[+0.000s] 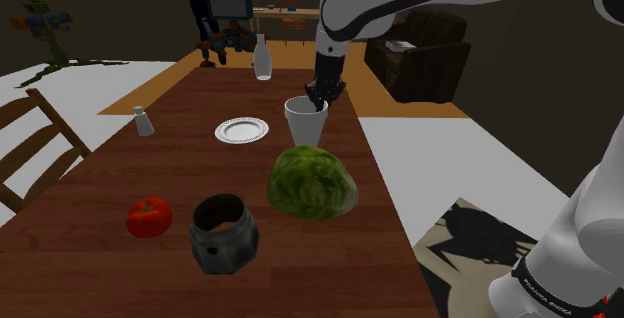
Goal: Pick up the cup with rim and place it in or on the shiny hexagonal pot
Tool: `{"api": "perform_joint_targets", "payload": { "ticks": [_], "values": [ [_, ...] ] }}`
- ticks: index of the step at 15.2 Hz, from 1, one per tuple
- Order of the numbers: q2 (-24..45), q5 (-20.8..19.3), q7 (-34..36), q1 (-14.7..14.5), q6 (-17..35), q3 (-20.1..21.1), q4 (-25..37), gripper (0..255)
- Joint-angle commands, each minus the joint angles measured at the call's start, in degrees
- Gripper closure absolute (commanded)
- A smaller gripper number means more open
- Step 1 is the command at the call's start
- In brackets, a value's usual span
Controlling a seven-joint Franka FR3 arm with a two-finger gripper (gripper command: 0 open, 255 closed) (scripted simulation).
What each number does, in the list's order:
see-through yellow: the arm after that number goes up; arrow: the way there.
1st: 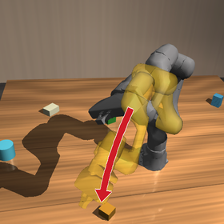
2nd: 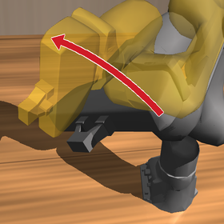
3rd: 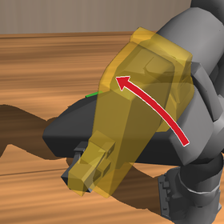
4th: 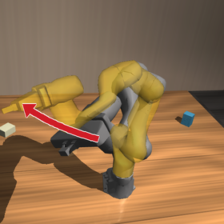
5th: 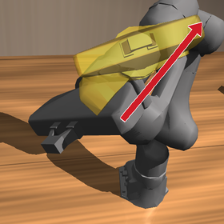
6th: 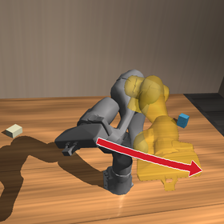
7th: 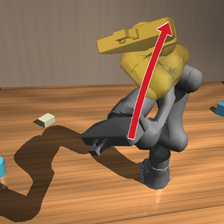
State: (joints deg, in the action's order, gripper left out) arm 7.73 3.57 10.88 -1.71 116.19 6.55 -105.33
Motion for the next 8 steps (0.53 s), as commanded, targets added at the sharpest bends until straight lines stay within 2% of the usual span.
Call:
{"api": "perform_joint_targets", "payload": {
  "ticks": [1, 8],
  "values": [
    [-0.48, 0.02, 0.02, 0.04, -1.48, -0.02, 1.01, 255],
    [-1.28, -0.01, 0.30, 0.08, -6.66, -0.03, 5.40, 255]
  ]
}}
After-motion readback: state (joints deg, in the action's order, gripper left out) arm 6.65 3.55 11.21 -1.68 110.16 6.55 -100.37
